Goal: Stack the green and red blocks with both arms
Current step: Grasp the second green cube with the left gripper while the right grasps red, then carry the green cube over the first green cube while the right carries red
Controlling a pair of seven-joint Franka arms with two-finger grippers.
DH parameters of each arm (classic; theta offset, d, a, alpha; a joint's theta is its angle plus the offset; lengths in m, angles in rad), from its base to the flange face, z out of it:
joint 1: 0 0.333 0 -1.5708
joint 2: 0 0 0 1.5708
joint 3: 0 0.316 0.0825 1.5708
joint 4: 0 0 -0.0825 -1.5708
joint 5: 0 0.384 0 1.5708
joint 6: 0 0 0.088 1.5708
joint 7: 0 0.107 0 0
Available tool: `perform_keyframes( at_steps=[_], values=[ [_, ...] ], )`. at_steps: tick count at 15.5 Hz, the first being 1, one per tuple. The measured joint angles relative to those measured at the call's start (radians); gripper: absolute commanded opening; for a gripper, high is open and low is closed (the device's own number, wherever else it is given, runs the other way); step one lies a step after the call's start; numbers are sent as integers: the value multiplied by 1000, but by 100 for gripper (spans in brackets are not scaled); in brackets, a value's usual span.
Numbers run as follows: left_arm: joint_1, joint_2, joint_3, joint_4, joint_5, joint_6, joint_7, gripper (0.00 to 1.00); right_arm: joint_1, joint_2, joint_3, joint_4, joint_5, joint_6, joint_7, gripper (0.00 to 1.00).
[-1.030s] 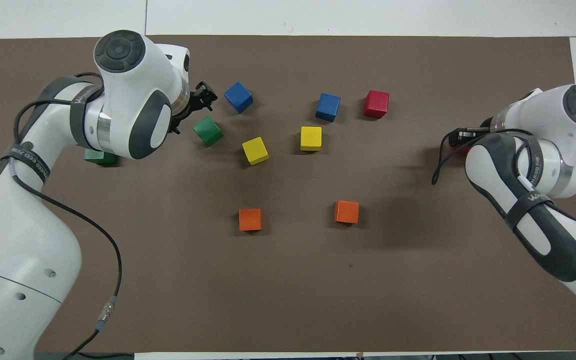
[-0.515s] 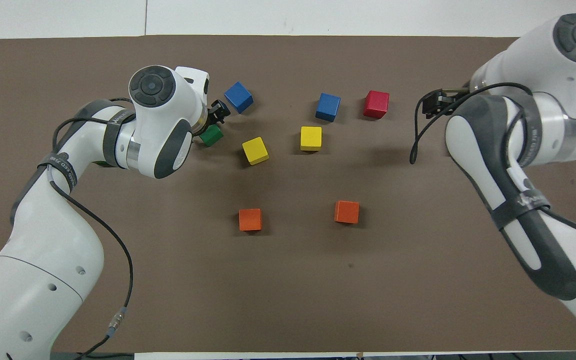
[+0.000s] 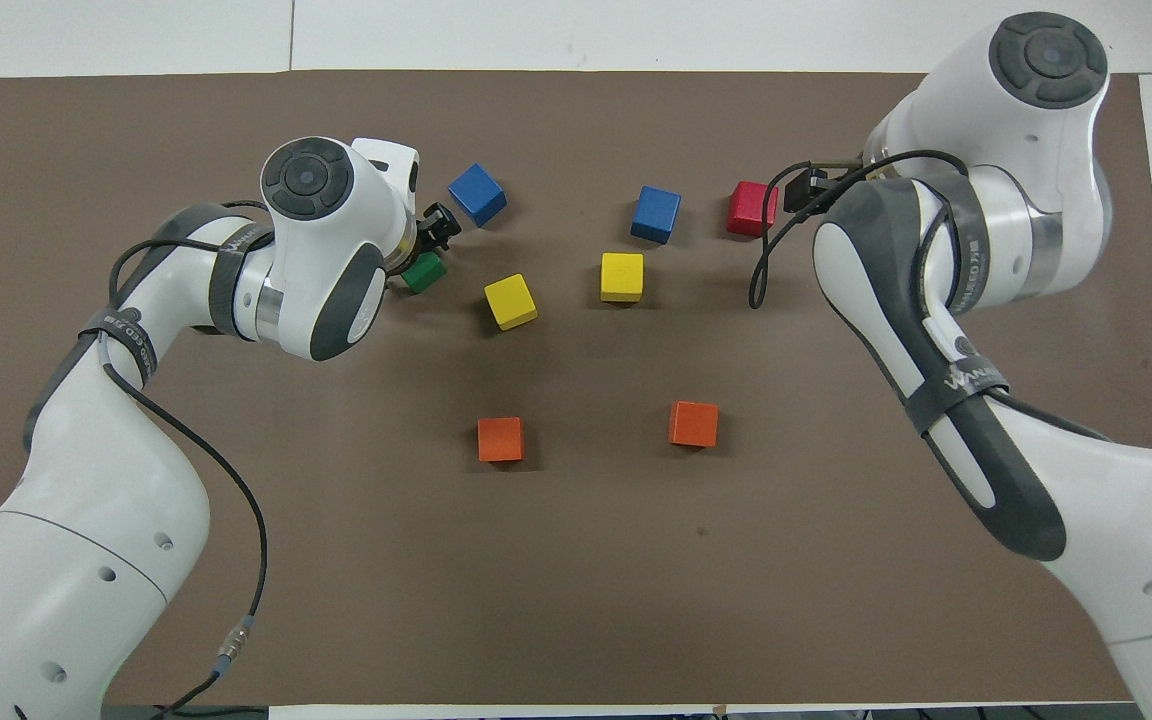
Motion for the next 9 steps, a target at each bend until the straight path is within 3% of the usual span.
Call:
perform_keyframes(
  at_steps=[4, 9],
  values=[
    [45, -65, 4, 31, 17, -160, 239, 0, 2, 79, 14, 86, 0, 0, 3, 100],
    [238, -232, 6, -78, -30, -248, 670, 0, 14, 134, 27, 125, 0, 26, 28, 100]
  ],
)
